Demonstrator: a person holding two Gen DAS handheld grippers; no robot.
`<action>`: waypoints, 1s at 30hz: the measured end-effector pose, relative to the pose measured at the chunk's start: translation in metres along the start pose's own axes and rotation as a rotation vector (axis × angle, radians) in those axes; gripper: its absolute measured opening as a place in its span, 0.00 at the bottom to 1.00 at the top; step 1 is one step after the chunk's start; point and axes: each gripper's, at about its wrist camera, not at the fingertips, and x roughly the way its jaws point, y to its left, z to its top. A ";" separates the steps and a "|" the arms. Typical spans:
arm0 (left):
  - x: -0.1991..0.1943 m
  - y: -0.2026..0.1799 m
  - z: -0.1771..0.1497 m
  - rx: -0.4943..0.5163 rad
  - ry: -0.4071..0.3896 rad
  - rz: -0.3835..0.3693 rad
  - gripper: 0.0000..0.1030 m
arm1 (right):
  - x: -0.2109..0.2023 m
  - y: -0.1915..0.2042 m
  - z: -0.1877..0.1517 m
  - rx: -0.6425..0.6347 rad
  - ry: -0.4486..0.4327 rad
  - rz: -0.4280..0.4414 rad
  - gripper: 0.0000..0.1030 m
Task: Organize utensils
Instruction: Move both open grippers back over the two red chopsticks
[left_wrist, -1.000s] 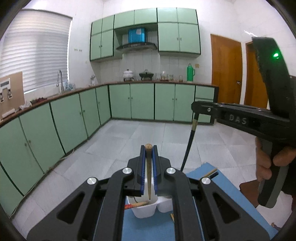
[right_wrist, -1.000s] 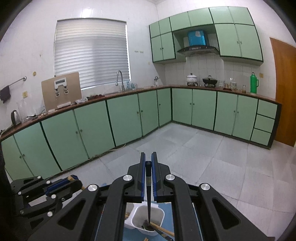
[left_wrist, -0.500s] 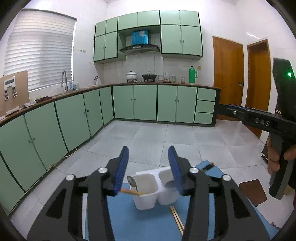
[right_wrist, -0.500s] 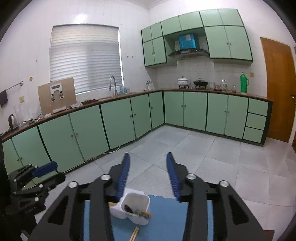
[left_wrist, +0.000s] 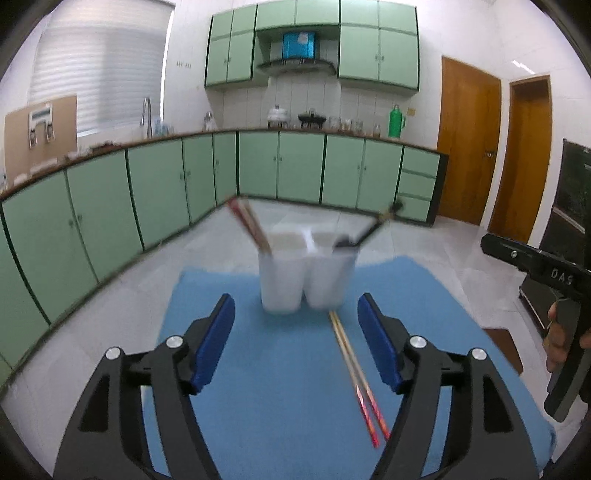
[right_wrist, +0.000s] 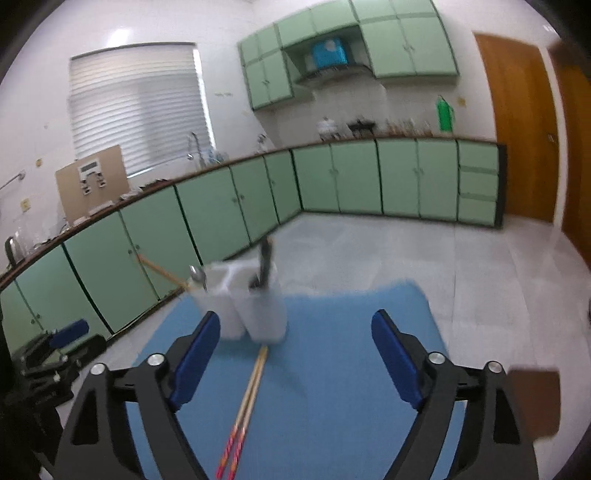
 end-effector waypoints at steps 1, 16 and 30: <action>0.003 0.000 -0.012 -0.001 0.017 0.002 0.69 | 0.001 -0.003 -0.010 0.012 0.016 -0.008 0.83; 0.043 0.016 -0.117 0.000 0.252 0.035 0.72 | 0.024 0.009 -0.127 -0.017 0.218 -0.073 0.86; 0.039 0.031 -0.128 -0.009 0.294 0.082 0.72 | 0.044 0.058 -0.163 -0.122 0.337 -0.040 0.67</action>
